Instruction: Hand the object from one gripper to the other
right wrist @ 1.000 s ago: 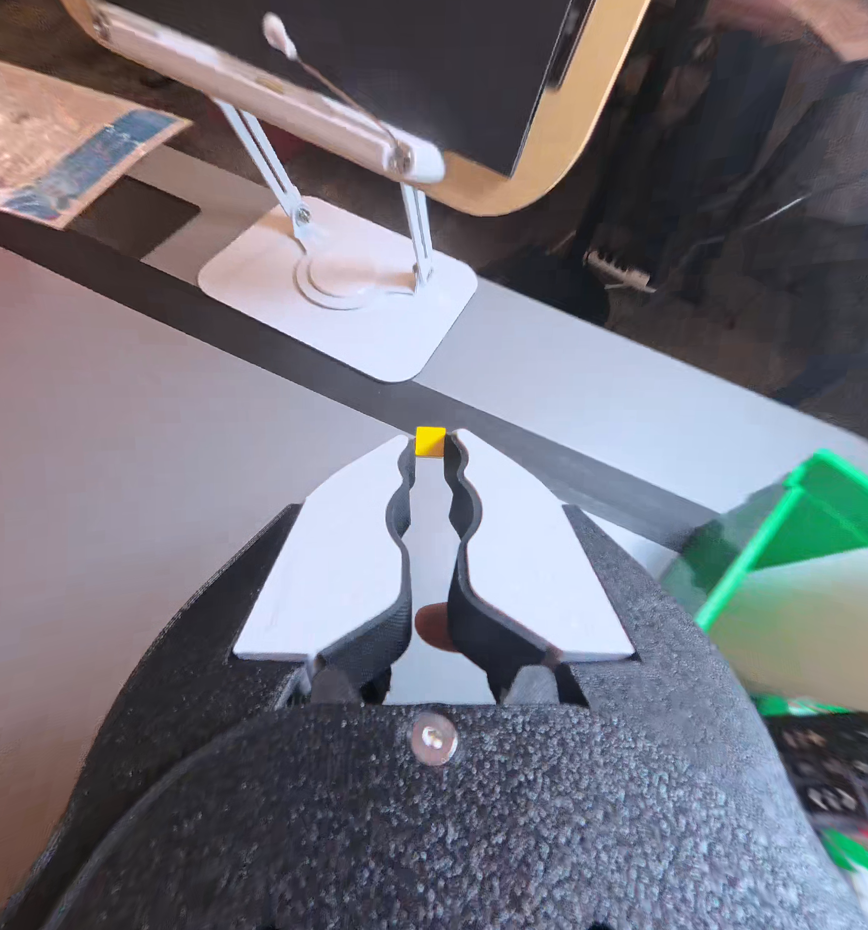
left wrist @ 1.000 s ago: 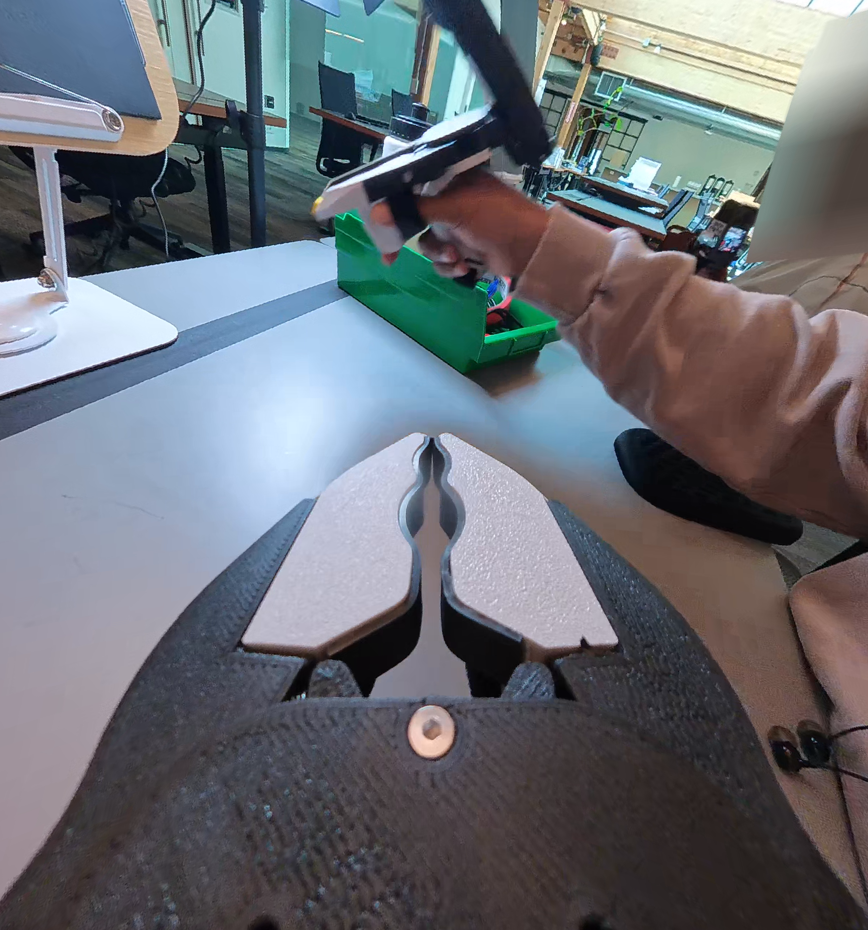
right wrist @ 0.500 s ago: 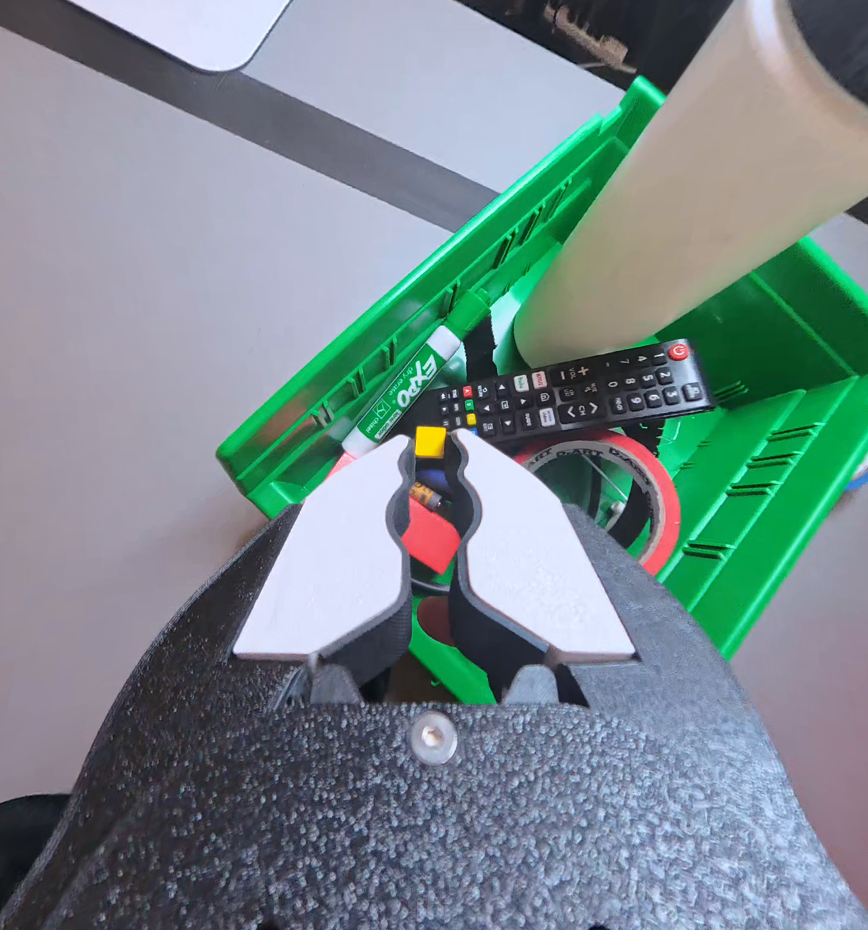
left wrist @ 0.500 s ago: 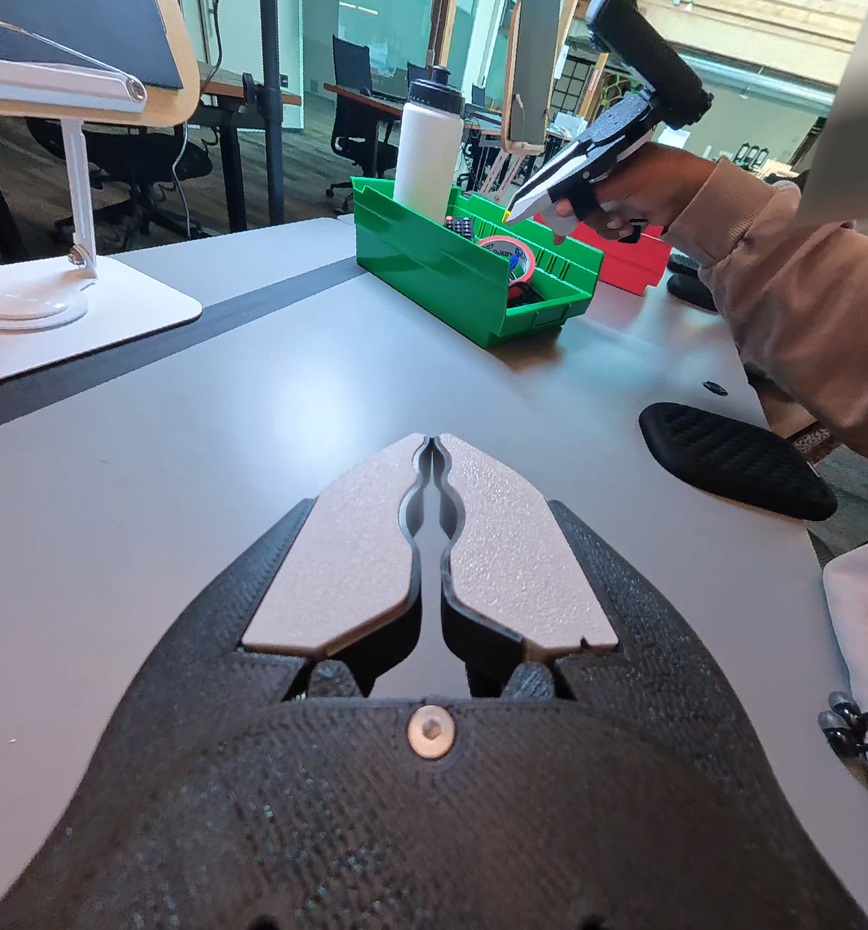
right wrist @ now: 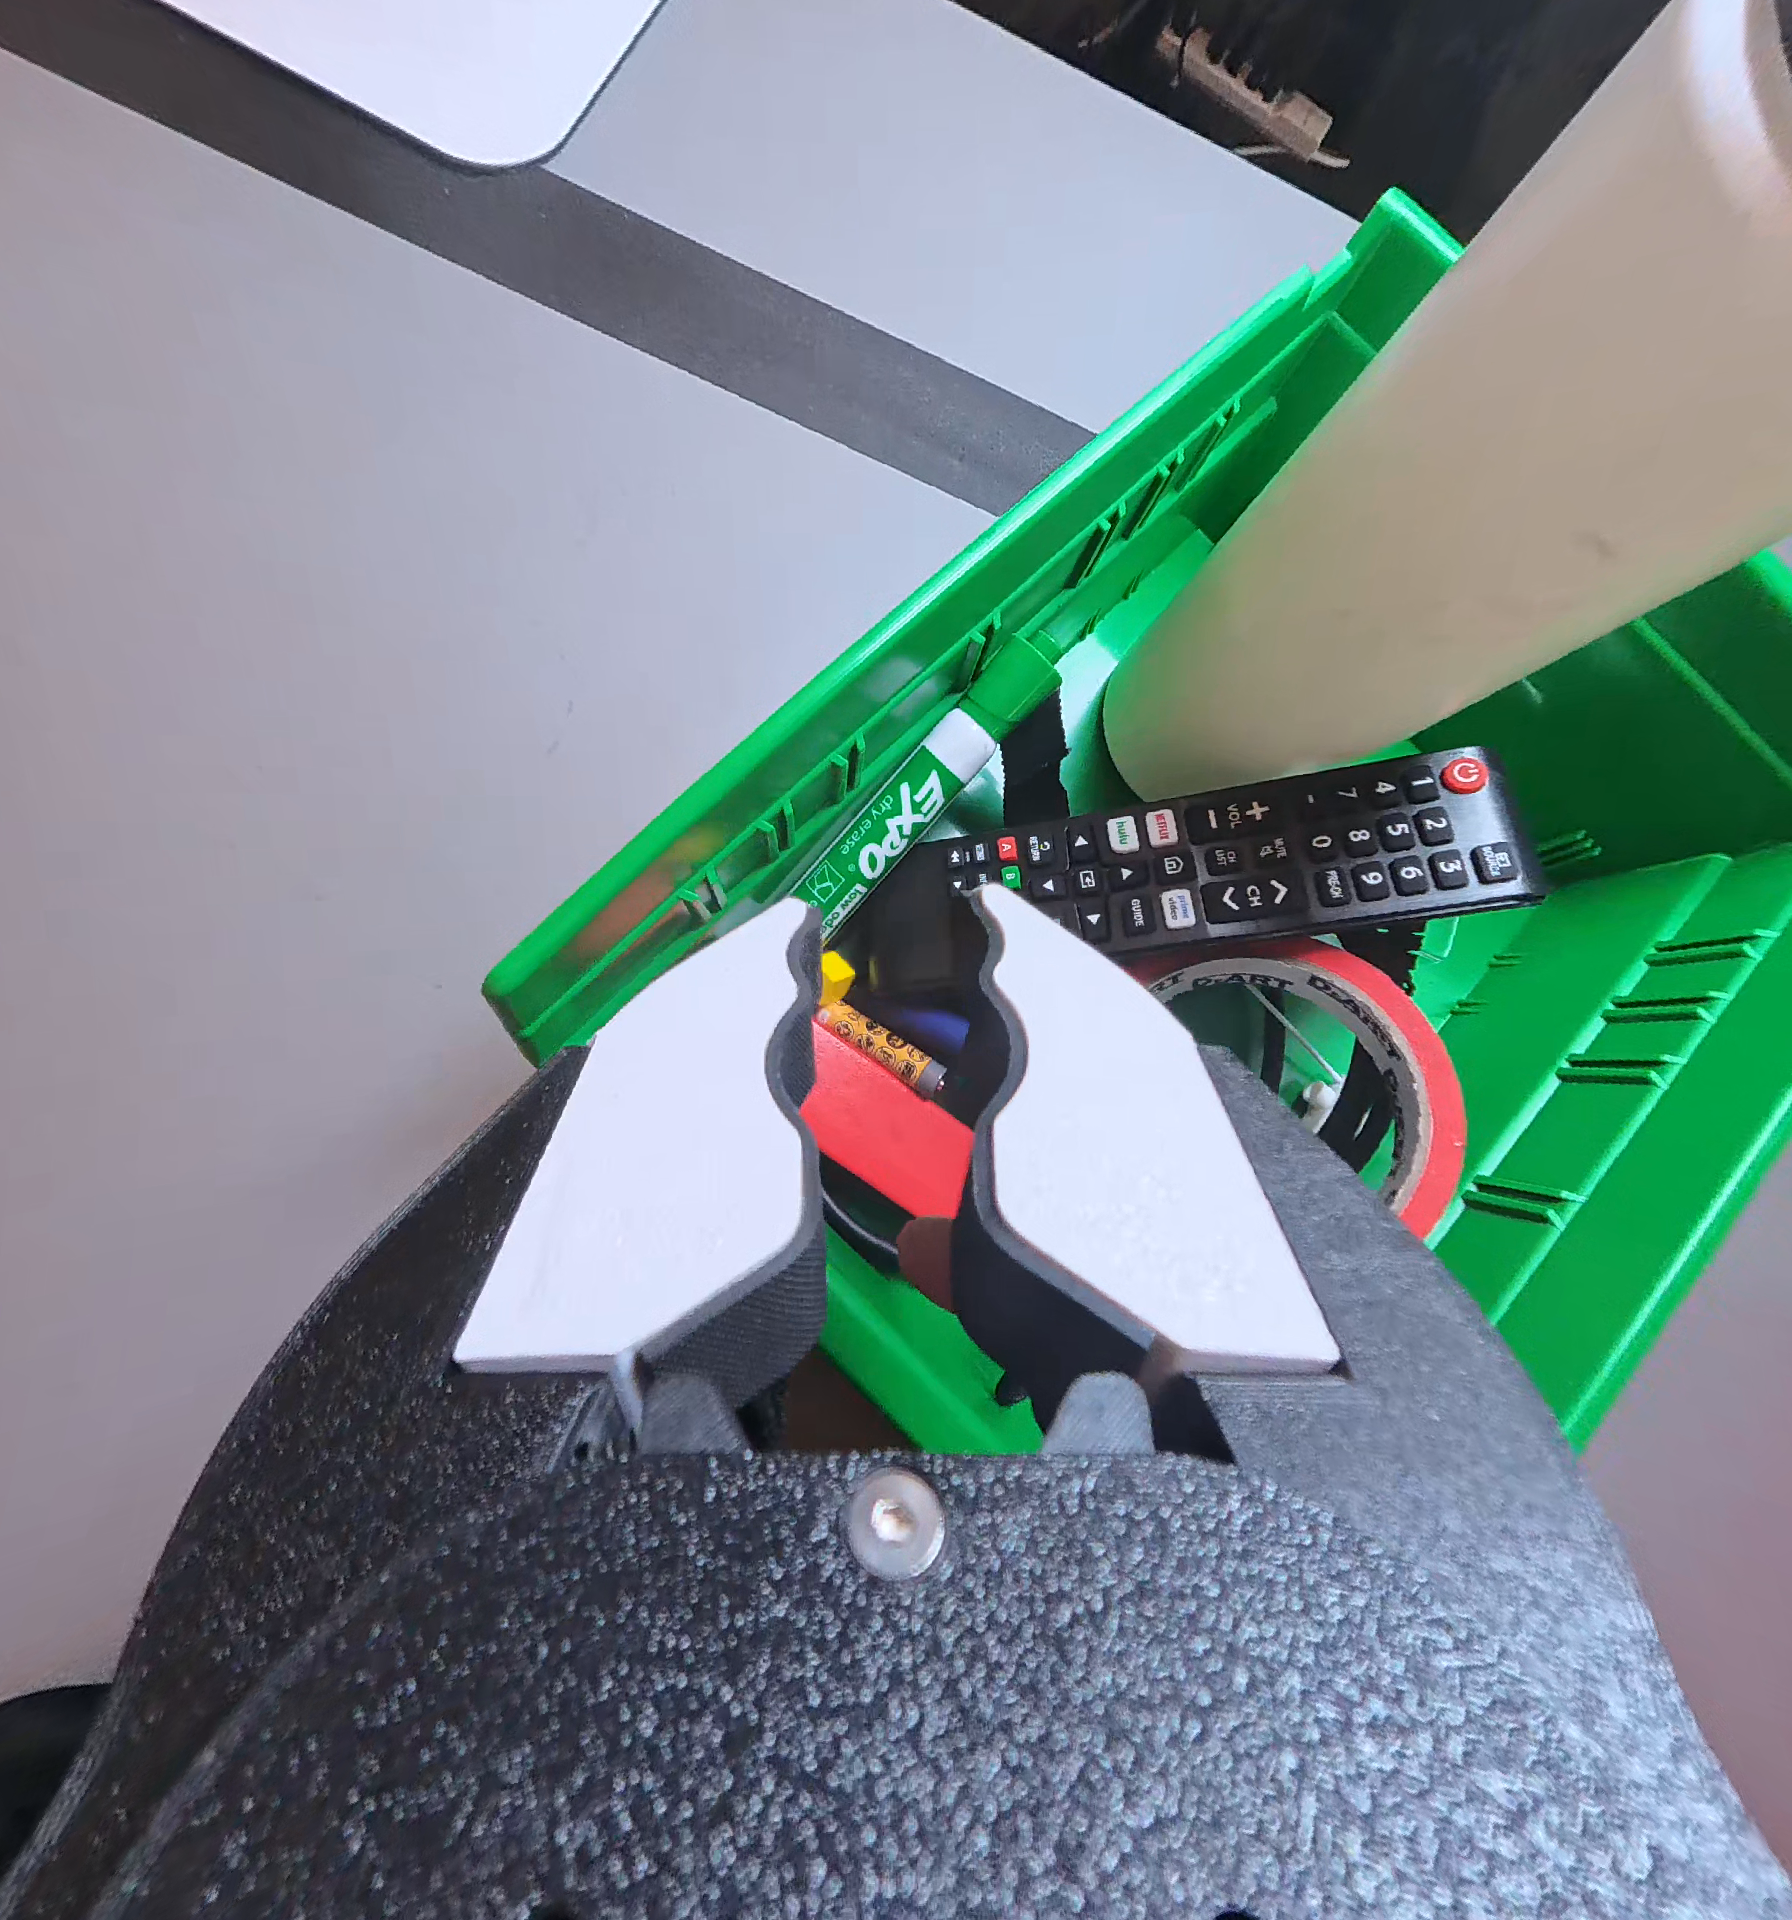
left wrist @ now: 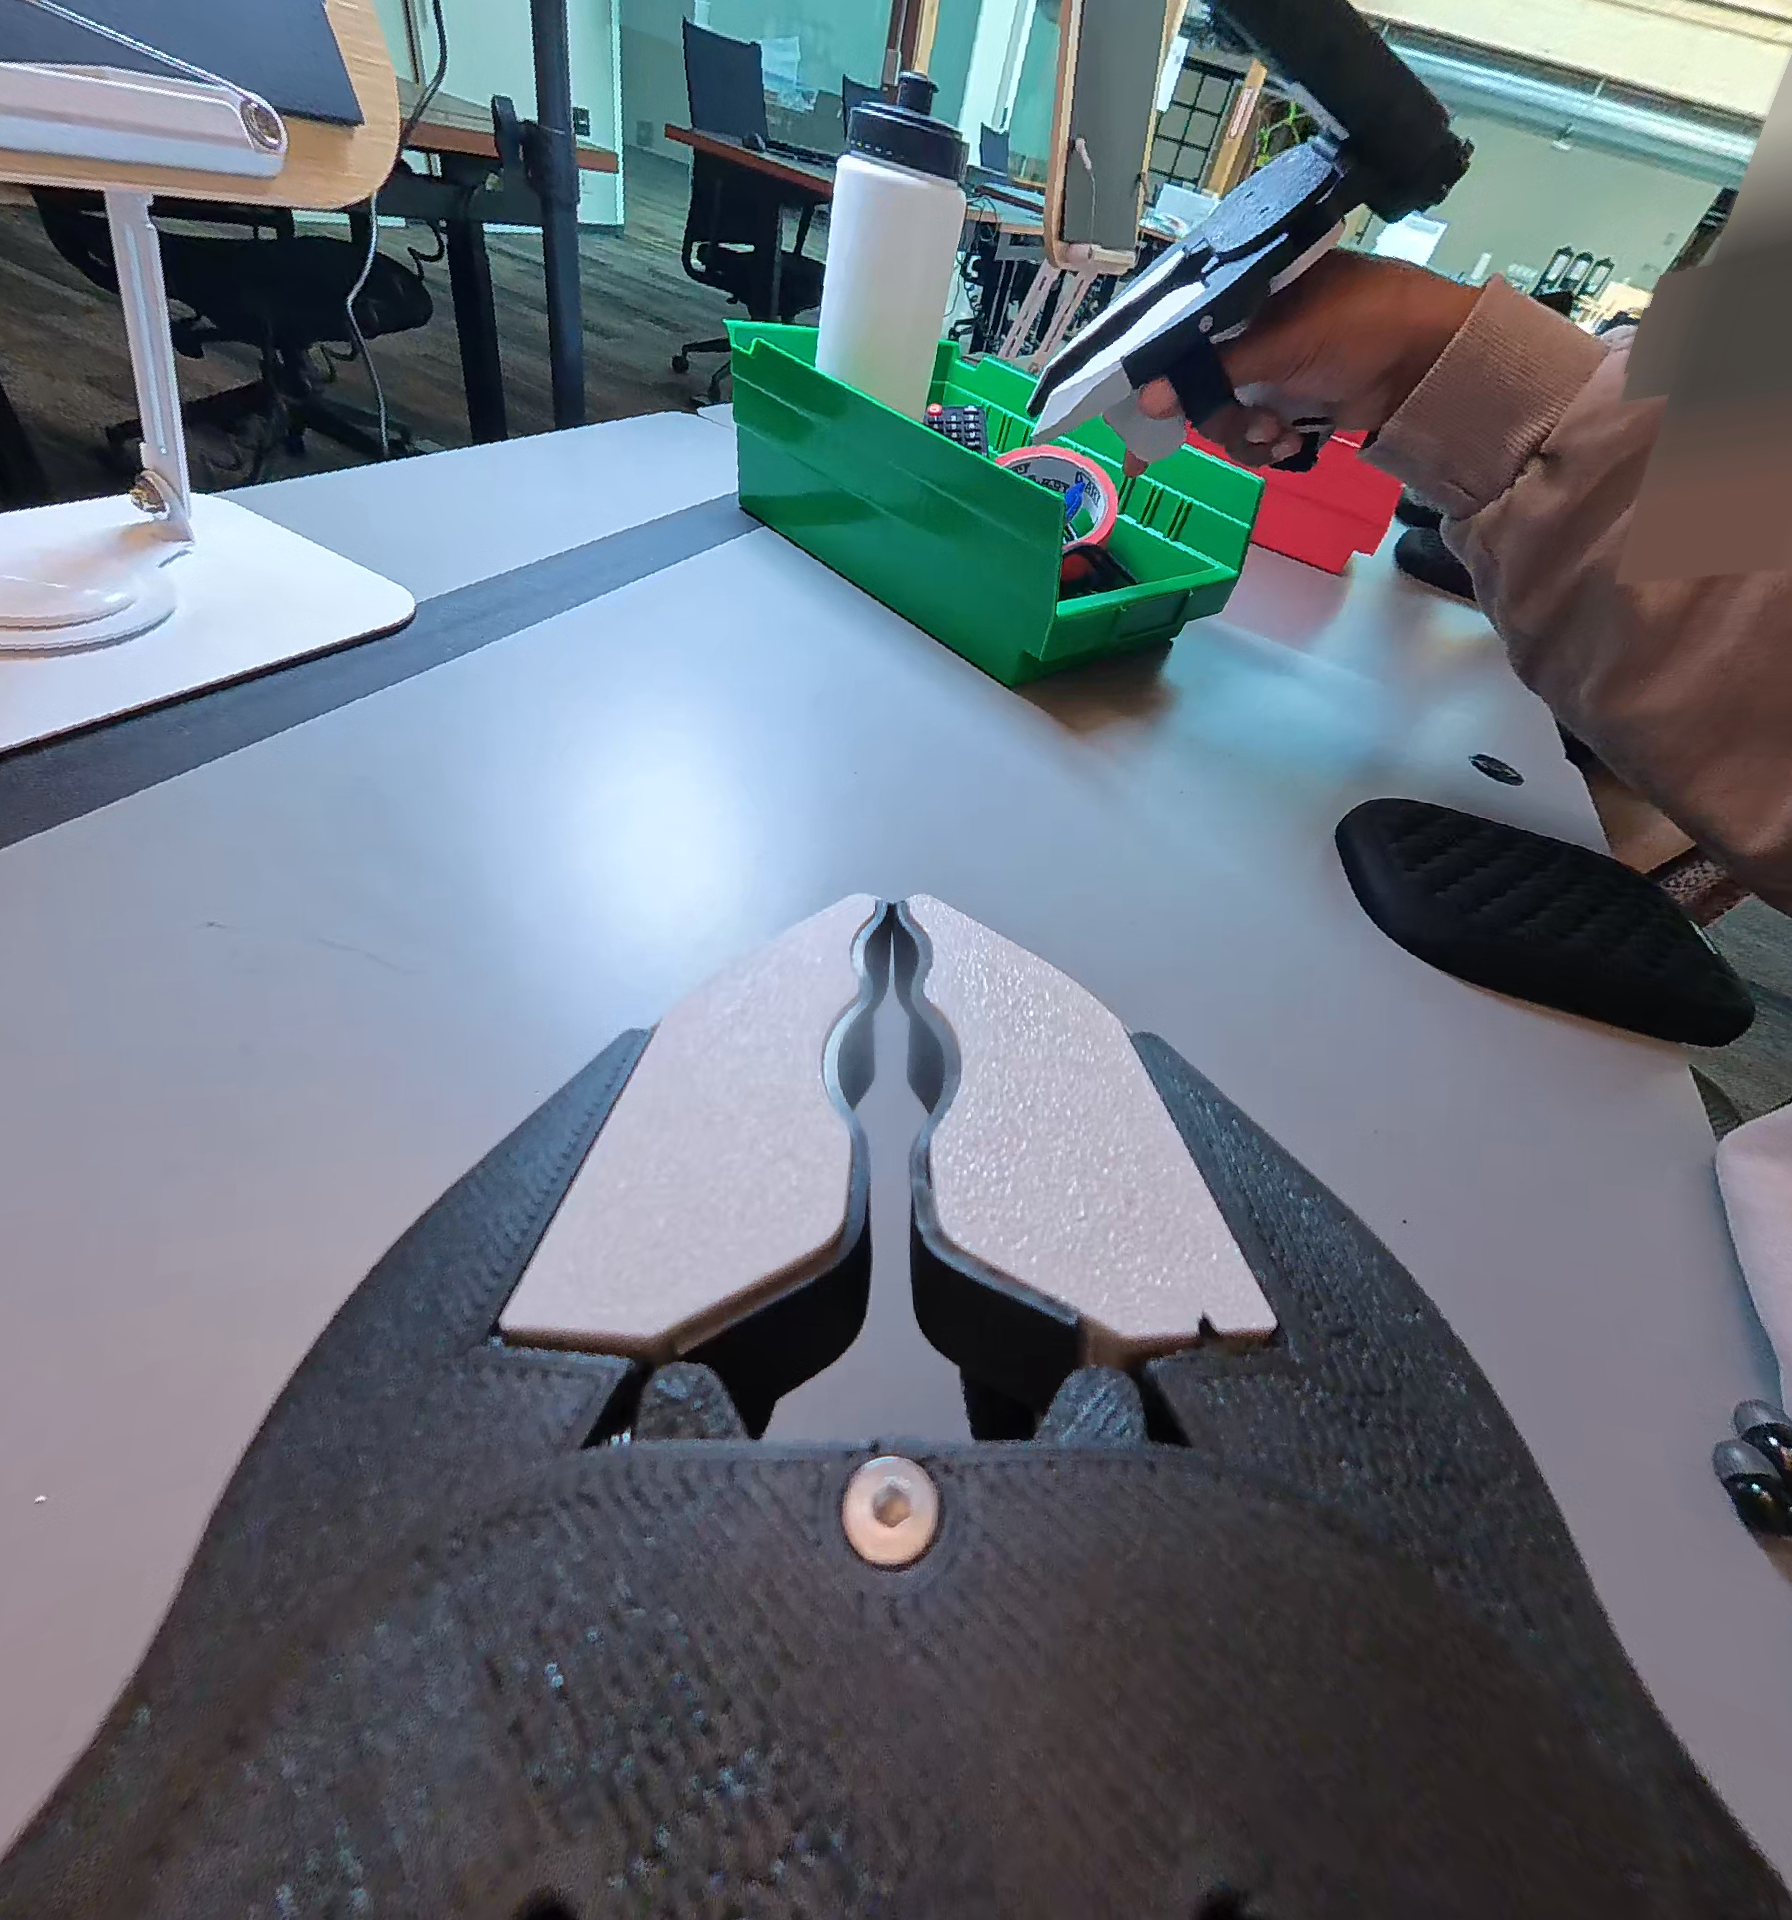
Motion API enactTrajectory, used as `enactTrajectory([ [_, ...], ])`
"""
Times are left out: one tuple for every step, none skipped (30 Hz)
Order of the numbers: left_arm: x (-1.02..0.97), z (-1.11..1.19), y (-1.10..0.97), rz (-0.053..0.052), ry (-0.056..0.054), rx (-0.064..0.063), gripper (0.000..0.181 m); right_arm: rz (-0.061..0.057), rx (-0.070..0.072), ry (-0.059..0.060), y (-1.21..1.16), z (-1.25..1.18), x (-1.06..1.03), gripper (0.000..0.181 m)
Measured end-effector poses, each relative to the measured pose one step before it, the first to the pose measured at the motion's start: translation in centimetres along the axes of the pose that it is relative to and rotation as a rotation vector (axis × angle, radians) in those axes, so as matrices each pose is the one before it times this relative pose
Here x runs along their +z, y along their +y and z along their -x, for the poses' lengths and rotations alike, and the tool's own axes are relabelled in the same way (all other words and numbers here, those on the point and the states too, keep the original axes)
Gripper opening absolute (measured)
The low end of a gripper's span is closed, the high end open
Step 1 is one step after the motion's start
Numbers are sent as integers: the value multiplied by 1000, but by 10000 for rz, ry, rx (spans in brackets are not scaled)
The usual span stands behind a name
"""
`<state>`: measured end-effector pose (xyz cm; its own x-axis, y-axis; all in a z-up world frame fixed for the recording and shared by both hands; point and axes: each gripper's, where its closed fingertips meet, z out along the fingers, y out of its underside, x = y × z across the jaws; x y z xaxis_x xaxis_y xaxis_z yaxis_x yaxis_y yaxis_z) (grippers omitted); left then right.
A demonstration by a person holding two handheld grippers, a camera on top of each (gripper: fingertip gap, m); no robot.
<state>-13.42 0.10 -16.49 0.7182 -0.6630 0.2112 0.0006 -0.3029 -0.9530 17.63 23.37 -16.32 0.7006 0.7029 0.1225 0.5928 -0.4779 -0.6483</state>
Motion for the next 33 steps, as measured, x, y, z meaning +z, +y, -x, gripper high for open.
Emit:
enactTrajectory([
  [37, 7, 69, 28, -9, 13, 0, -39, 4, 2, -2, -4, -67, 25],
  [33, -7, 67, 25, -6, 8, 0, -46, 3, 7, 5, -5, -77, 25],
  [35, -12, 62, 21, -4, 6, 0, -68, 12, 22, -11, -27, -99, 25],
  [21, 3, 35, 15, -7, 6, 0, -98, 14, 31, -28, -34, -127, 25],
  [22, 15, 35, 7, -9, 7, 0, -162, 18, 33, -120, -15, -176, 25],
  [10, 9, 22, 2, -7, 3, 0, -264, 47, 48, -249, 4, -272, 25],
  [6, 12, 30, 1, -5, 0, 0, -380, 62, 51, -396, 61, -381, 25],
  [2, 5, 23, 3, -1, -1, 0, -559, 54, 28, -642, 158, -507, 25],
  [8, -3, 13, -5, 9, 6, 0, -749, 48, -32, -916, 328, -638, 25],
  [12, -2, 5, -11, 10, 11, 0, -852, 80, -96, -1079, 514, -730, 26],
  [19, 9, 28, 2, 1, 8, 0, -933, 110, -199, -1193, 760, -794, 26],
  [24, 22, 57, 12, -2, 4, 0, -953, 148, -273, -1244, 1002, -822, 27],
  [23, 12, 47, 9, -7, 4, 0, -972, 166, -332, -1221, 1192, -798, 27],
  [18, 30, 49, 1, -17, 7, 0, -918, 157, -389, -1095, 1363, -713, 26],
  [13, 31, 20, -9, -24, 11, 0, -819, 154, -342, -841, 1357, -580, 26],
  [3, 21, 6, -17, -27, 12, 0, -654, 124, -345, -473, 1373, -432, 26],
  [-15, 38, -9, -24, -34, 16, 0, -485, 76, -279, -95, 1285, -299, 25],
  [-31, 45, -31, -28, -40, 18, 0, -343, -16, -237, 240, 1199, -193, 24],
  [-68, 70, -70, -43, -57, 27, 0, -192, -98, -229, 579, 1171, -99, 22],
  [-130, 120, -129, -60, -84, 46, 0, -102, -146, -202, 806, 1074, -22, 22],
  [-225, 200, -226, -81, -126, 83, 0, -27, -152, -138, 978, 949, 31, 20],
  [-346, 296, -337, -101, -182, 145, 0, -12, -149, -180, 1021, 950, 81, 19],
  [-495, 500, -465, -119, -265, 195, 0, 53, -135, -183, 1065, 895, 133, 18],
  [-640, 685, -613, -149, -320, 205, 0, 150, -175, -144, 1071, 759, 172, 16],
  [-775, 899, -721, -171, -339, 169, 0, 257, -239, -152, 953, 673, 228, 15],
  [-904, 1153, -836, -192, -371, 107, 1, 319, -292, -228, 685, 648, 221, 15],
  [-998, 1432, -964, -225, -399, 47, 2, 178, -297, -169, 206, 477, 148, 14],
  [-1075, 1630, -1061, -261, -401, -10, 4, 13, -241, -75, -162, 286, 50, 14],
  [-1108, 1856, -1108, -269, -455, -25, 5, -77, -139, -62, -351, 187, 15, 13],
  [-1086, 2070, -1101, -235, -513, 37, 6, -111, -8, -73, -376, 170, -11, 12],
  [-1019, 2279, -1032, -168, -577, 109, 8, -145, 102, -65, -348, 121, -26, 12],
  [-879, 2468, -956, -96, -639, 131, 9, -139, 153, -72, -261, 112, -43, 11],
  [-728, 2478, -934, -72, -597, 91, 11, -58, 165, -79, -66, 84, -21, 10],
])
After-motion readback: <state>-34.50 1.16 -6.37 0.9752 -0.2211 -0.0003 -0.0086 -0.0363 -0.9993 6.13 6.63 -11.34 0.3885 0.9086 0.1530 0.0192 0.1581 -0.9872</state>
